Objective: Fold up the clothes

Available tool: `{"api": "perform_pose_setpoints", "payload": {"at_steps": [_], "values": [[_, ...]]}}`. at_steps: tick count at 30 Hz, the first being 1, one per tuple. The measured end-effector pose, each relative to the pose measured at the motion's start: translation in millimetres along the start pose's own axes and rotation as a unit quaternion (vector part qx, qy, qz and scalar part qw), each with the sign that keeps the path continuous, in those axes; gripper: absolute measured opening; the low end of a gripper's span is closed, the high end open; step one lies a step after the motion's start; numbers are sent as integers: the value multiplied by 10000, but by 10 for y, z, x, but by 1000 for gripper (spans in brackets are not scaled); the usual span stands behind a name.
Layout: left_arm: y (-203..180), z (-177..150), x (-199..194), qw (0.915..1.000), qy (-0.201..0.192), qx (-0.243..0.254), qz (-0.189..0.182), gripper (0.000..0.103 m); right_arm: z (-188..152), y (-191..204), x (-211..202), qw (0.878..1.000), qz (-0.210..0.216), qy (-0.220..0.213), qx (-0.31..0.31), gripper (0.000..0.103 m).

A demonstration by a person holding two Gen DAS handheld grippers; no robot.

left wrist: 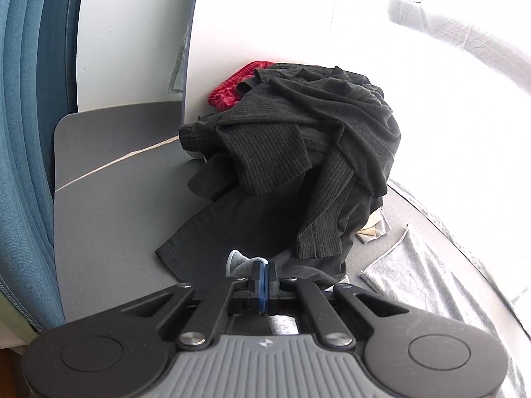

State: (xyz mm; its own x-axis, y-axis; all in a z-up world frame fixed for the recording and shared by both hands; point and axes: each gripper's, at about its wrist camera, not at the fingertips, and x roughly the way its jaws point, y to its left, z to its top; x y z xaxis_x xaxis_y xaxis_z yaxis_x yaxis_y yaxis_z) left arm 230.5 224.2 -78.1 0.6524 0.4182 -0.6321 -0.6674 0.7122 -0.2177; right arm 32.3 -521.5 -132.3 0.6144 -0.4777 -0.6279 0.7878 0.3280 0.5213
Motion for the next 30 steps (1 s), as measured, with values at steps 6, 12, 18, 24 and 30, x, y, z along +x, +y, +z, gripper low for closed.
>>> {"api": "perform_pose_setpoints", "payload": {"at_steps": [6, 12, 18, 24, 30], "values": [[-165, 98, -63, 9998, -177, -15, -32, 0, 150, 140, -56, 9996, 44, -268, -110, 0], [-306, 62, 87, 9997, -168, -39, 199, 0, 172, 199, 115, 9996, -89, -258, 28, 0], [-786, 223, 327, 9983, -515, -56, 282, 0, 328, 735, 434, 9959, -124, -577, -682, 0], [-1559, 471, 855, 9990, -419, 132, 60, 0, 552, 1399, 1137, 9940, -105, -372, -1019, 0], [-2585, 644, 1749, 9973, -273, 678, -65, 0, 711, 2197, 2151, 9845, -148, -102, -1743, 0]]}}
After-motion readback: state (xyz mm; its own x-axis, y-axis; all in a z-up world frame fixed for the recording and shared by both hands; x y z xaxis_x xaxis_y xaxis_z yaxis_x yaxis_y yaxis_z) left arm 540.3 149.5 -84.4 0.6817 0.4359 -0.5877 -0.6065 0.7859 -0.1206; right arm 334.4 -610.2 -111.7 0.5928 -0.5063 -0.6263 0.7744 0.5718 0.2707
